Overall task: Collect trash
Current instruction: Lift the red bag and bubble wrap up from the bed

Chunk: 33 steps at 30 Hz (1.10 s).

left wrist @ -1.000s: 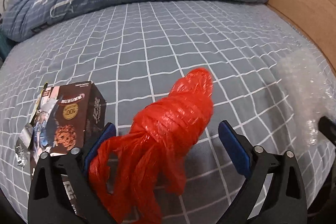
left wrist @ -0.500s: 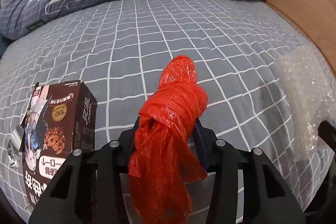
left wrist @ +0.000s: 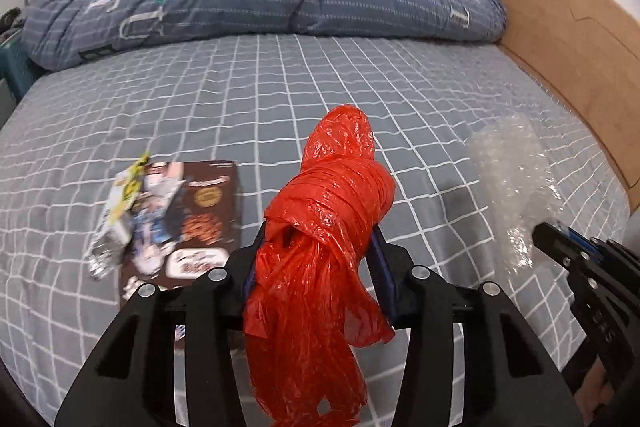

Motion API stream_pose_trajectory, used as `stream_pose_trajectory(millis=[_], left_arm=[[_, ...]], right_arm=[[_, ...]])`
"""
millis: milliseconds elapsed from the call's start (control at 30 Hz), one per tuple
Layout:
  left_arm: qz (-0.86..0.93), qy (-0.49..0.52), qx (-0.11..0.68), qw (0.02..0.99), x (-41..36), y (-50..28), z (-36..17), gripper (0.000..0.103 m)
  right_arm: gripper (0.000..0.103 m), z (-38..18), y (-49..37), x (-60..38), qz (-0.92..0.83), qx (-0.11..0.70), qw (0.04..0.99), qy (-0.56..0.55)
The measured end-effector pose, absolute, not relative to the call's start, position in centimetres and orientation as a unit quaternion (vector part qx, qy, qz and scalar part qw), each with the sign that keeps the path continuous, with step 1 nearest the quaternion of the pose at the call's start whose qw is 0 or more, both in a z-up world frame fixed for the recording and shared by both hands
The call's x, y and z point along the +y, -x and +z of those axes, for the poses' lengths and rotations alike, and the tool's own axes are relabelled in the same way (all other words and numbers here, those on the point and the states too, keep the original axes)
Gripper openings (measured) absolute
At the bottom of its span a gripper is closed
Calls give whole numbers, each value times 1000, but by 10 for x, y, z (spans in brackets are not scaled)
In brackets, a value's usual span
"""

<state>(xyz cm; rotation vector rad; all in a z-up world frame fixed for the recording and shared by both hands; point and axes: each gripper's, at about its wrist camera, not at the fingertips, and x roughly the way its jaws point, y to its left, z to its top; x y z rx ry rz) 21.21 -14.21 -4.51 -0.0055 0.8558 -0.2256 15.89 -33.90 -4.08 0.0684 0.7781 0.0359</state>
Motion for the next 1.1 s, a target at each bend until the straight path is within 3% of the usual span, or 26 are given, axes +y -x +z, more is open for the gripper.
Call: stream_pose_trajectory(millis=[1100], left_arm=[[-84, 33, 400, 912, -50, -86, -18, 45]], right_arm=[[10, -2, -68, -250, 93, 348, 933, -9]])
